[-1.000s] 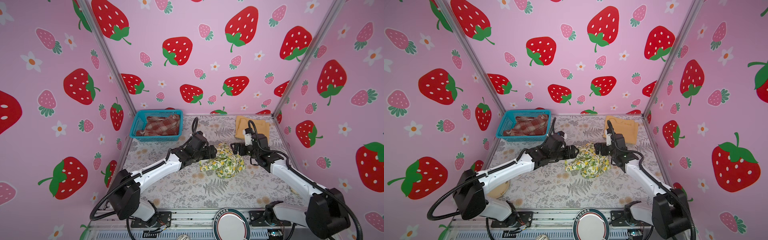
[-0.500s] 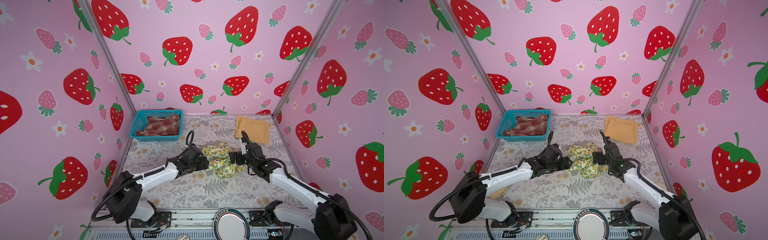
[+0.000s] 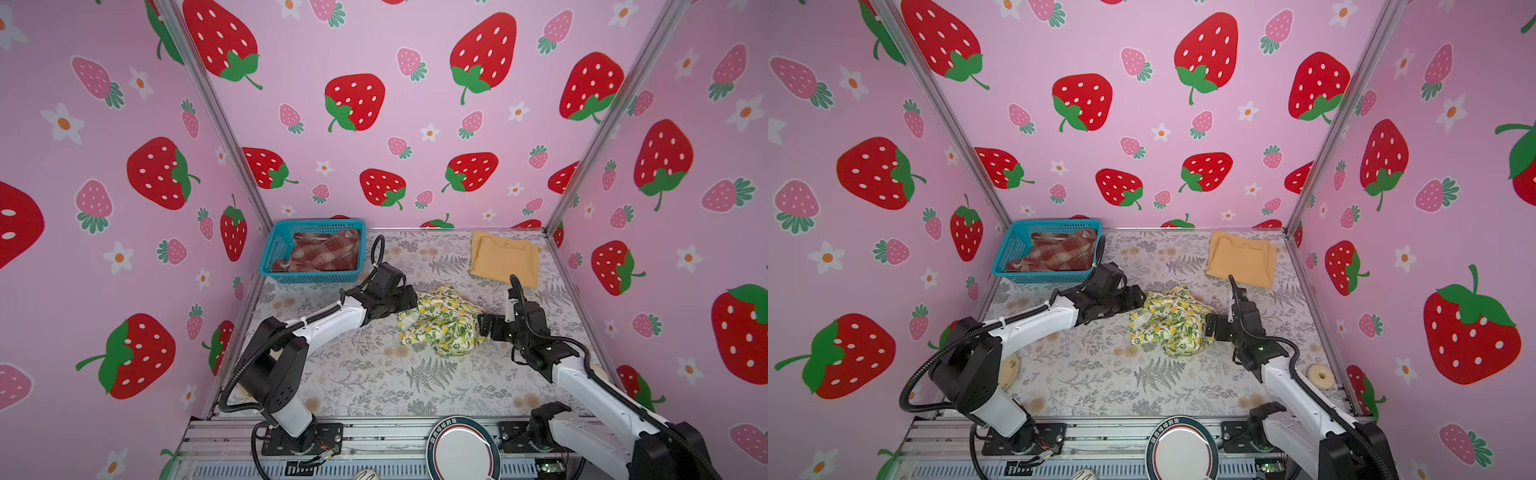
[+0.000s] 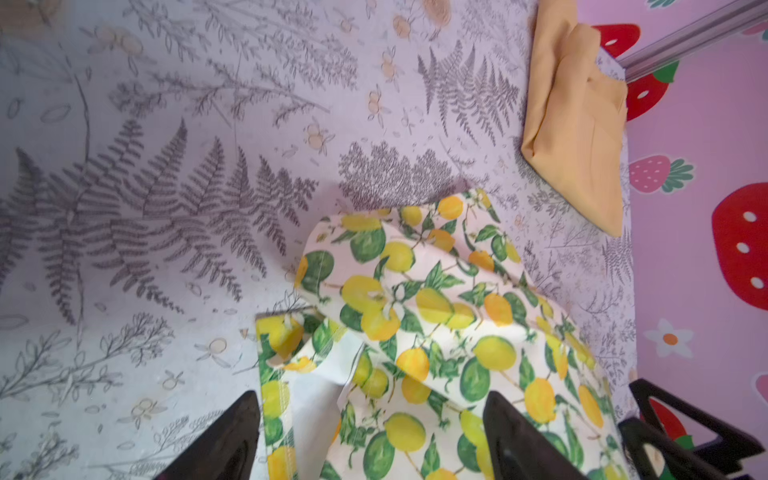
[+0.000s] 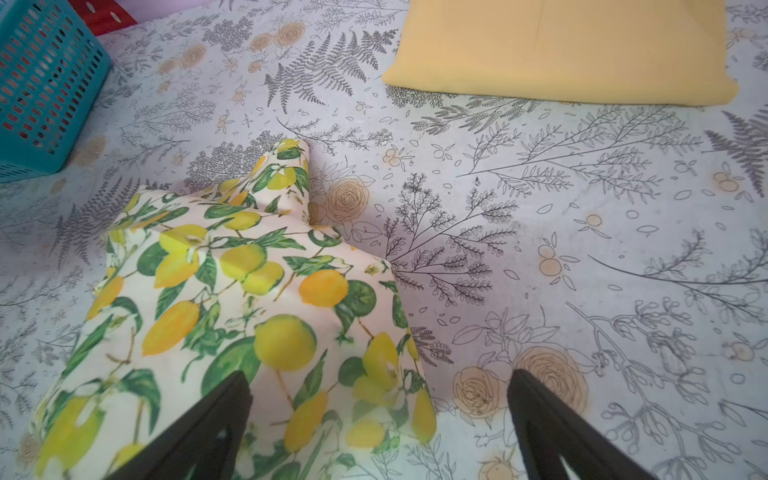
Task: Fold and stack the skirts
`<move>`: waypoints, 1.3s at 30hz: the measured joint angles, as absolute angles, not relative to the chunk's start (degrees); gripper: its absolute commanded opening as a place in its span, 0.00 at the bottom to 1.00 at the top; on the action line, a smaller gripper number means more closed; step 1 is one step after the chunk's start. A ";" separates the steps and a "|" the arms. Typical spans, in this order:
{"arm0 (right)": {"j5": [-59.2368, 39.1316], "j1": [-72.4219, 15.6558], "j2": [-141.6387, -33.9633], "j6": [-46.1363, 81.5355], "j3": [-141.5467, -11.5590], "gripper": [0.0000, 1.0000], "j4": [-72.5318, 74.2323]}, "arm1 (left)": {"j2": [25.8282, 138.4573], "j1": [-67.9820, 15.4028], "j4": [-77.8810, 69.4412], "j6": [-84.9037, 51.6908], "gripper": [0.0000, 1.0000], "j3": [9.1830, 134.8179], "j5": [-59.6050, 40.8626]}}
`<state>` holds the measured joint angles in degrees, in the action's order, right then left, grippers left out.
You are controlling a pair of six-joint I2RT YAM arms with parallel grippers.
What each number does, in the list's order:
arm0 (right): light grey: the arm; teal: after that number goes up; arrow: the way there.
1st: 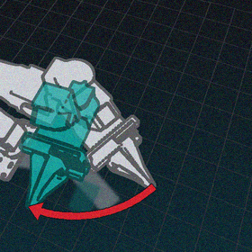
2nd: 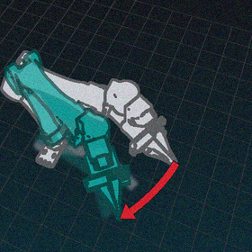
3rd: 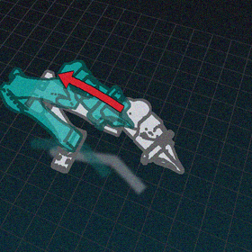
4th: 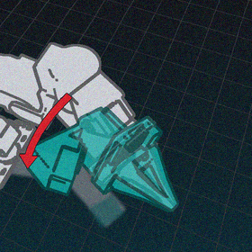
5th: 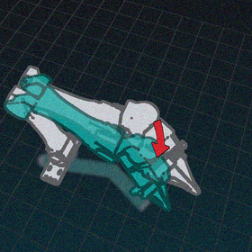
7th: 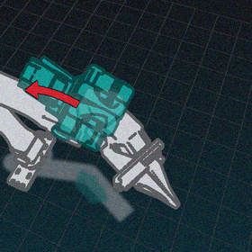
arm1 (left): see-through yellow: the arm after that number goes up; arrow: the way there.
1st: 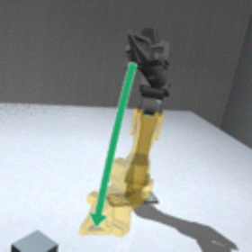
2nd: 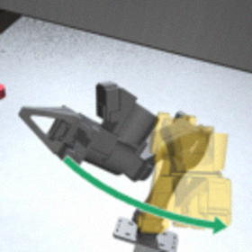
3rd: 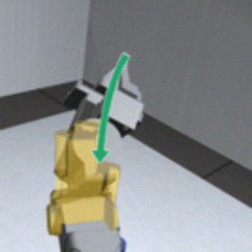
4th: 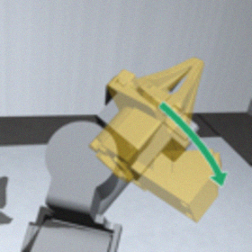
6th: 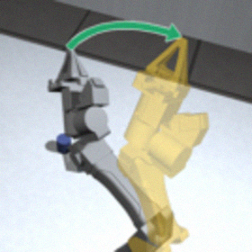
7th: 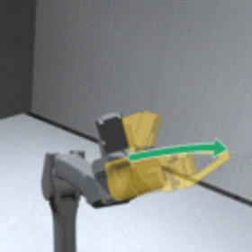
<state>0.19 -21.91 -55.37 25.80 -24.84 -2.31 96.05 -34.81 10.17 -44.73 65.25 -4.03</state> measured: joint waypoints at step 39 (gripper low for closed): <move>-7.92 -20.34 -72.58 22.37 -25.71 0.01 5.28 | 121.78 -33.63 28.64 -39.64 0.82 94.32 -10.00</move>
